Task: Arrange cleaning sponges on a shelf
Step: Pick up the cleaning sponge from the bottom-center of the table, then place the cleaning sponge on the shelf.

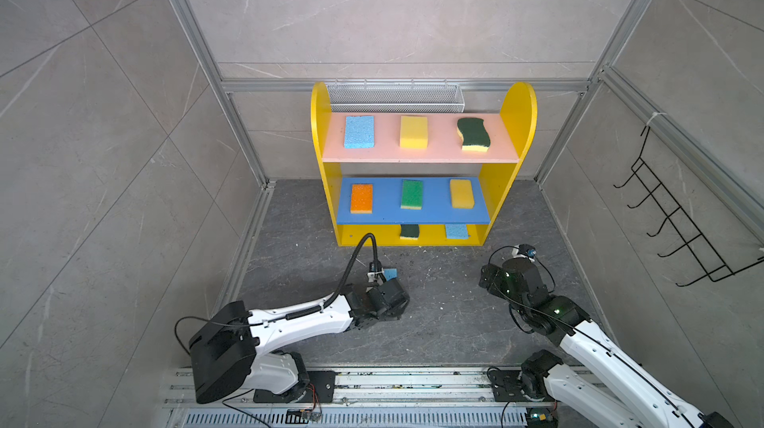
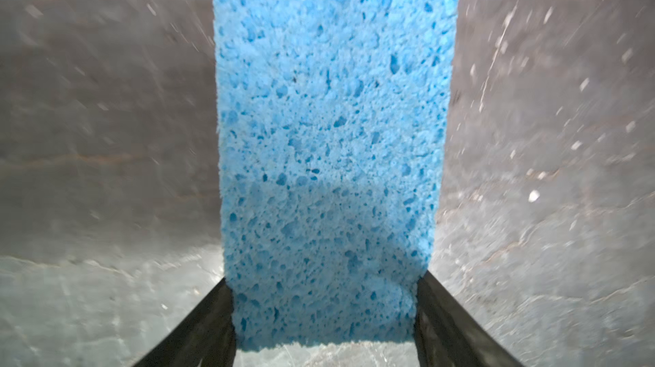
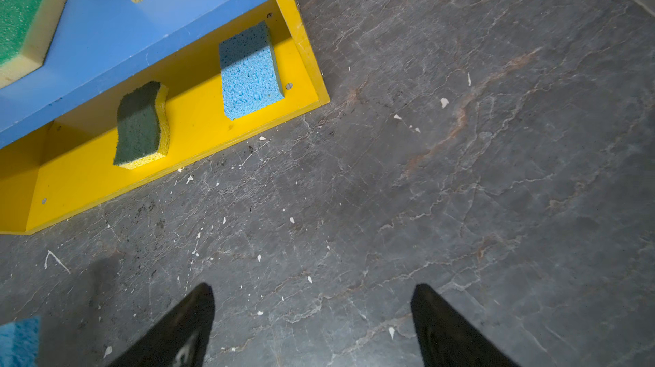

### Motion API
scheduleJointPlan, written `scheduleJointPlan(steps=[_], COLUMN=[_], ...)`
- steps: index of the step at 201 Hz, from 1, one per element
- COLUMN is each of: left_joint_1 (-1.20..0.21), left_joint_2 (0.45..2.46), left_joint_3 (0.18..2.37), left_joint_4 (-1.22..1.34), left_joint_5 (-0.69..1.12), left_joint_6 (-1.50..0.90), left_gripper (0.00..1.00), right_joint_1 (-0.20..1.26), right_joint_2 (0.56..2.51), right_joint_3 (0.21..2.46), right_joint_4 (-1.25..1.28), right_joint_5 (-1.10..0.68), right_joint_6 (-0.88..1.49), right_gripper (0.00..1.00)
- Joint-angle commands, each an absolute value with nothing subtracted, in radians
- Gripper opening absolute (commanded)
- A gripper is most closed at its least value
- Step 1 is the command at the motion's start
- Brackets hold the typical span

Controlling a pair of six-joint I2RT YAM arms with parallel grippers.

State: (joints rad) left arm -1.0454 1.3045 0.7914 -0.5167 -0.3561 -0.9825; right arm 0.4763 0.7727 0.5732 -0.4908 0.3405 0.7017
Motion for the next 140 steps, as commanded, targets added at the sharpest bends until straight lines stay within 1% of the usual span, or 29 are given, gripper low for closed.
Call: scheduleJointPlan(steps=[1,27,59,91,140], left_joint_1=[-0.956,-0.859,-0.795,-0.716,-0.618], left_joint_2=[1.26,1.279,1.321,1.351,1.462], left_joint_3=[0.74,0.741,0.763,0.741,0.768], left_joint_4=[-0.456,-0.397,-0.325,-0.2,-0.032], left_joint_5=[-0.393,-0.404,-0.458,-0.459,-0.421], left_joint_6=[-0.858,-0.776,-0.661,-0.577,-0.453], left_gripper=[0.73,0.73,0.73,0.73,0.73], right_joint_1=[0.471,0.469,0.469,0.47,0.466], right_joint_2=[0.78,0.798,0.813,0.831,0.865], right_joint_3=[0.574,0.581,0.592,0.598,0.594], right_joint_4=[-0.464,-0.463,-0.461,-0.449,-0.421], right_joint_5=[0.334,0.338,0.351,0.351,0.353], right_joint_6=[0.682,0.675,0.661,0.659,0.656], right_gripper=[0.89,0.89,0.89,0.89,0.89])
